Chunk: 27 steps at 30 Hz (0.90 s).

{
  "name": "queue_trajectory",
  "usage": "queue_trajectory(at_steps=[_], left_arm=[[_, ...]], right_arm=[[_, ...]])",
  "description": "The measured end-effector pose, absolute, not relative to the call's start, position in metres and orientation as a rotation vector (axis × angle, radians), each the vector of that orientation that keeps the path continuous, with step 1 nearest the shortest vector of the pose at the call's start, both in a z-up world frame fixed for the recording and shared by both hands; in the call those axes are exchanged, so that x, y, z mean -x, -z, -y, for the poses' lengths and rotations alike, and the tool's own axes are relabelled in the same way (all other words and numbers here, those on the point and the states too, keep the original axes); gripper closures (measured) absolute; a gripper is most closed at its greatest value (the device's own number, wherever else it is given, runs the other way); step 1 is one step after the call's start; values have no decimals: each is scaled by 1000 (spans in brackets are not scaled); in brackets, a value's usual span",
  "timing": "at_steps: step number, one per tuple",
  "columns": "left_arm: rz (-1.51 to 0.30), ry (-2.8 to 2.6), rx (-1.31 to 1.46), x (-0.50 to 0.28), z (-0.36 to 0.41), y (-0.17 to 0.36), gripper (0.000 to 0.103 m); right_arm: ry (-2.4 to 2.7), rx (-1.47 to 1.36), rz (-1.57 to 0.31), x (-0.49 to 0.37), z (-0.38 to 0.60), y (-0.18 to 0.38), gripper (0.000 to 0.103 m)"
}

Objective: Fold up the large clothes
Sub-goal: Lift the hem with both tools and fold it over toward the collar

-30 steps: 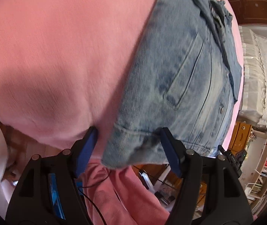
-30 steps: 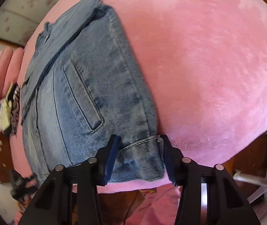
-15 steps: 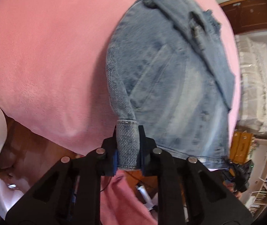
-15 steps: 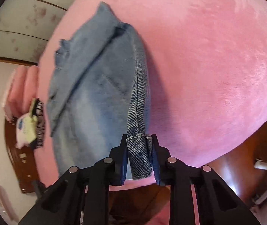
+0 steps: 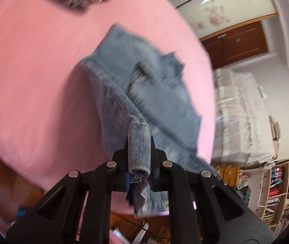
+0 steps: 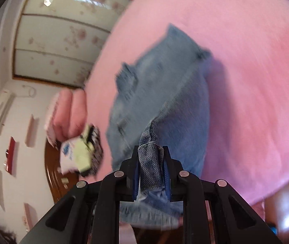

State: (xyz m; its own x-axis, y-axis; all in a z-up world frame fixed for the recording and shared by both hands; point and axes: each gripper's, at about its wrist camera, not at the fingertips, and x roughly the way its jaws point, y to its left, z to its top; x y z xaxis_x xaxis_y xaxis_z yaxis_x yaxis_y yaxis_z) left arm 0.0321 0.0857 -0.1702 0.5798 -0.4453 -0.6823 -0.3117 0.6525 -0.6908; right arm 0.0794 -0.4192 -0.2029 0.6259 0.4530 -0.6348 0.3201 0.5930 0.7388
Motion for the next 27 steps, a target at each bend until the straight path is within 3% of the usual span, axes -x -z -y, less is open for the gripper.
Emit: queue_trajectory(at_steps=[13, 20, 27], left_arm=[[-768, 42, 1046, -191, -98, 76, 94], [-764, -32, 1109, -259, -115, 104, 94], [-842, -102, 1046, -342, -133, 182, 94]], right_arm=[[-147, -1084, -774, -236, 480, 140, 87], [-91, -1117, -792, -308, 507, 166, 87], [-9, -1087, -814, -379, 510, 235, 87]])
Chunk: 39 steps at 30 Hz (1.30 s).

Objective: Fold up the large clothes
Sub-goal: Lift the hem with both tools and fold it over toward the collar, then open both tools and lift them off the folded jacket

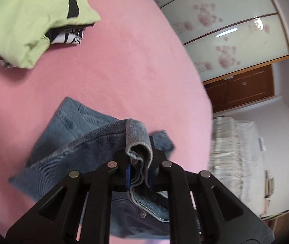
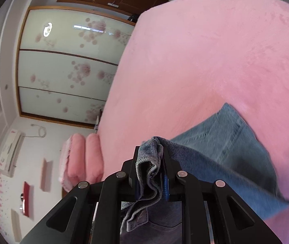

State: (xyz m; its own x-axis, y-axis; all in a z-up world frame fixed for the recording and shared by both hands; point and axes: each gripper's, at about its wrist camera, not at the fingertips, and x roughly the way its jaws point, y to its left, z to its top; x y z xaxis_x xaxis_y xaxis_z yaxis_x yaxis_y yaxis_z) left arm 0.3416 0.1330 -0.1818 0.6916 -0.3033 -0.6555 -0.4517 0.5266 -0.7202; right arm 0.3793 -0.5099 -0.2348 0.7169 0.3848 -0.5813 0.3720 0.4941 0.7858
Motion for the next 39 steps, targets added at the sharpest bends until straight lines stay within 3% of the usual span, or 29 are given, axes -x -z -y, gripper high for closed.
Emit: queue_trajectory(at_steps=[9, 12, 14, 16, 18, 20, 22, 28, 33, 35, 39], left_arm=[[-968, -178, 907, -447, -126, 272, 94], [-1034, -249, 839, -462, -123, 284, 92], [-1069, -255, 803, -466, -121, 285, 83], [-1097, -234, 775, -466, -118, 282, 67], [-1099, -244, 692, -458, -113, 269, 58], [-1088, -275, 568, -442, -104, 251, 47], [-1108, -323, 437, -427, -98, 242, 40], [-1282, -332, 391, -381, -108, 267, 40], [-1319, -306, 433, -352, -114, 288, 40], [-1334, -294, 418, -345, -111, 296, 40], [-1347, -280, 358, -338, -105, 305, 40]], right_arm=[[163, -944, -886, -449, 506, 319, 85], [223, -897, -955, -462, 505, 327, 77], [219, -836, -953, -465, 504, 317, 59], [221, -727, -924, -465, 505, 298, 58], [231, -633, -930, -461, 505, 281, 51], [229, -568, -954, -452, 507, 269, 31], [207, -534, -986, -438, 510, 261, 31], [215, -439, -1145, -382, 518, 276, 31], [152, -374, -1245, -350, 507, 302, 32], [109, -402, -1273, -338, 503, 311, 51], [88, -340, -1276, -322, 489, 316, 69]])
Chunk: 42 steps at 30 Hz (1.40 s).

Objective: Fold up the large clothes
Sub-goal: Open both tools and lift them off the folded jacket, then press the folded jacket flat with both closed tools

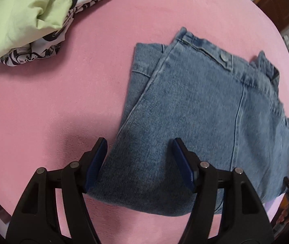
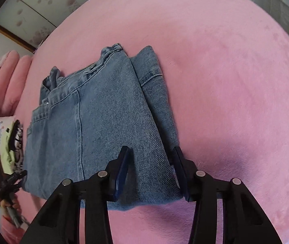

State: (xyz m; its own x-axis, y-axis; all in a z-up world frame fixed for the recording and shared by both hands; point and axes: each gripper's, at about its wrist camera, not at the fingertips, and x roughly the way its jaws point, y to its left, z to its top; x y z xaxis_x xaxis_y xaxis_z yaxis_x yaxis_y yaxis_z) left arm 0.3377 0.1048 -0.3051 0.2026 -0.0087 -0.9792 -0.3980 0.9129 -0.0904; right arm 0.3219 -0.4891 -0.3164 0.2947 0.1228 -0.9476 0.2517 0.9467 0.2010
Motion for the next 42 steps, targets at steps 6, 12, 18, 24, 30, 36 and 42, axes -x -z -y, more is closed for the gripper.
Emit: queue_trajectory(at_steps=[6, 12, 18, 24, 30, 36, 42], left_arm=[[-1438, -303, 288, -324, -88, 323, 84], [-1420, -329, 193, -292, -69, 331, 87], [-1323, -396, 45, -276, -51, 308, 87], [-1149, -332, -11, -267, -19, 237, 87], [-1288, 22, 269, -275, 44, 235, 101], [-1389, 187, 318, -281, 116, 274, 101], [-1488, 230, 375, -301, 135, 323, 101]], right_arm=[[101, -232, -1309, -312, 468, 315, 86], [129, -200, -1286, -297, 459, 322, 87], [181, -143, -1183, -288, 450, 296, 87], [58, -22, -1064, -273, 401, 245, 81], [-179, -170, -1166, -275, 327, 268, 86], [-306, -256, -1221, -276, 272, 304, 102], [-326, -293, -1269, -289, 261, 338, 102]])
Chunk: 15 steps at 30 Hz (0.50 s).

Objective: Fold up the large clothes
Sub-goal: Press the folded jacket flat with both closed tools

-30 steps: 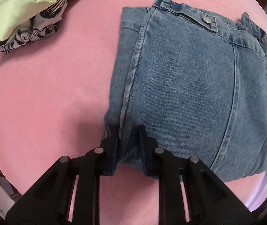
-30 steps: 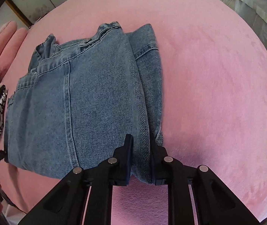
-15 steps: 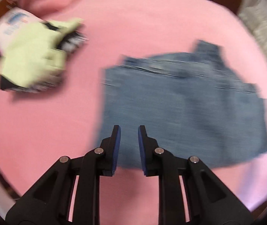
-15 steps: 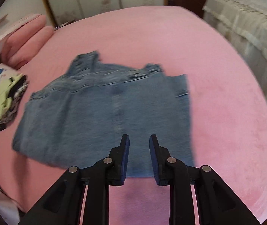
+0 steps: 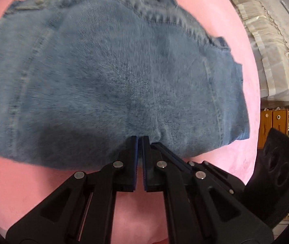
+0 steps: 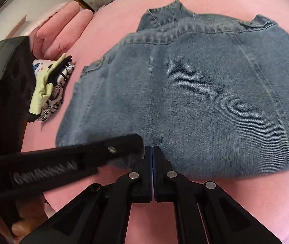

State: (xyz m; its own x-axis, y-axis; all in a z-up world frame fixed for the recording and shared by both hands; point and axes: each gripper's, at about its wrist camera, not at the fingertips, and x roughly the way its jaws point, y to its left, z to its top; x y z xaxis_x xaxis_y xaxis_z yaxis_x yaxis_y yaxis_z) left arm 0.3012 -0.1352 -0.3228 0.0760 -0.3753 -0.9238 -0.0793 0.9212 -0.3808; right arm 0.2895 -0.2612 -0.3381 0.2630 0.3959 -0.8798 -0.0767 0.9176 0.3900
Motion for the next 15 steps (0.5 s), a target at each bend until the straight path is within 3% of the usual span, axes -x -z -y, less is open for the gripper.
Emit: queue_trajectory(at_steps=[5, 10, 15], left_arm=[[-1493, 153, 521, -329, 116, 365, 102], [-1414, 1, 339, -333, 92, 349, 102], [-1417, -90, 354, -322, 40, 337, 102]], right_arm=[[-317, -278, -1311, -312, 270, 365, 103], [-357, -209, -1290, -313, 283, 357, 103], [-258, -174, -1265, -310, 327, 342, 103]])
